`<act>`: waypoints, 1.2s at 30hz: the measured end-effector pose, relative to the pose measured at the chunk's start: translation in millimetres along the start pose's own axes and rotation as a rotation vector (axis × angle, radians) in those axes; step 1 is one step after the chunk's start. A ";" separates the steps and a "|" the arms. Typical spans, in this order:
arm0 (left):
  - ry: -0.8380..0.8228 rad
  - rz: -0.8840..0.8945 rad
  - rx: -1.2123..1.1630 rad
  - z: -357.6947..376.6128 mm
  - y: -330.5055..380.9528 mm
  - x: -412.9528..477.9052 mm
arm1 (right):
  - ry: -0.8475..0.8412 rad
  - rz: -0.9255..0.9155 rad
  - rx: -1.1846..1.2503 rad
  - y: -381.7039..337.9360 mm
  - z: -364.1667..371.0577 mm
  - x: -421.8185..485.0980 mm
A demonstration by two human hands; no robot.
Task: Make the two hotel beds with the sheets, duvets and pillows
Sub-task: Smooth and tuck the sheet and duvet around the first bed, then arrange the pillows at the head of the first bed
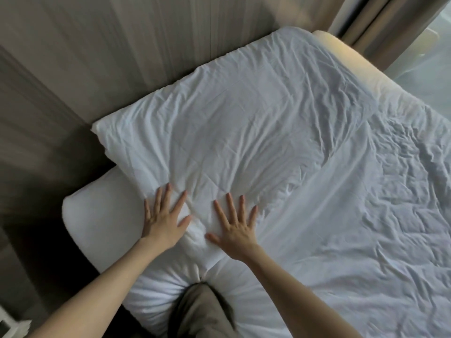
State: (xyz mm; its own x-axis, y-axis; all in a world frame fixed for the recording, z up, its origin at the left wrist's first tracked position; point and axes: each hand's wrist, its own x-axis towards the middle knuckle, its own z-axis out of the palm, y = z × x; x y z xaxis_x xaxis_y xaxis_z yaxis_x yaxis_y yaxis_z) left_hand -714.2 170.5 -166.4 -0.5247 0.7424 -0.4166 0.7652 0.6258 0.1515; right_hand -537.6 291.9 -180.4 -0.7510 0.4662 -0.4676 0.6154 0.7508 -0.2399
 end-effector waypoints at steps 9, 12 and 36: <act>-0.099 0.112 -0.011 -37.8 -16.9 -106.8 | 0.180 0.062 0.210 -48.2 -38.3 -85.3; 0.022 0.148 -0.002 -64.8 -32.7 -159.6 | 0.332 0.088 0.232 -79.3 -61.9 -132.5; 0.456 0.113 0.018 -108.5 -60.2 -449.7 | 0.570 -0.211 0.017 -215.7 -75.0 -360.3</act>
State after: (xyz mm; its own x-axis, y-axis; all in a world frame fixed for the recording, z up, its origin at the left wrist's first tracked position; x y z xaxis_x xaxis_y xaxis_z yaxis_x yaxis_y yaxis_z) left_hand -564.8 -175.1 109.1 -0.5450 0.8375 0.0389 0.8312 0.5336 0.1562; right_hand -417.7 -3.0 103.6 -0.8639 0.4892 0.1197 0.4398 0.8487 -0.2937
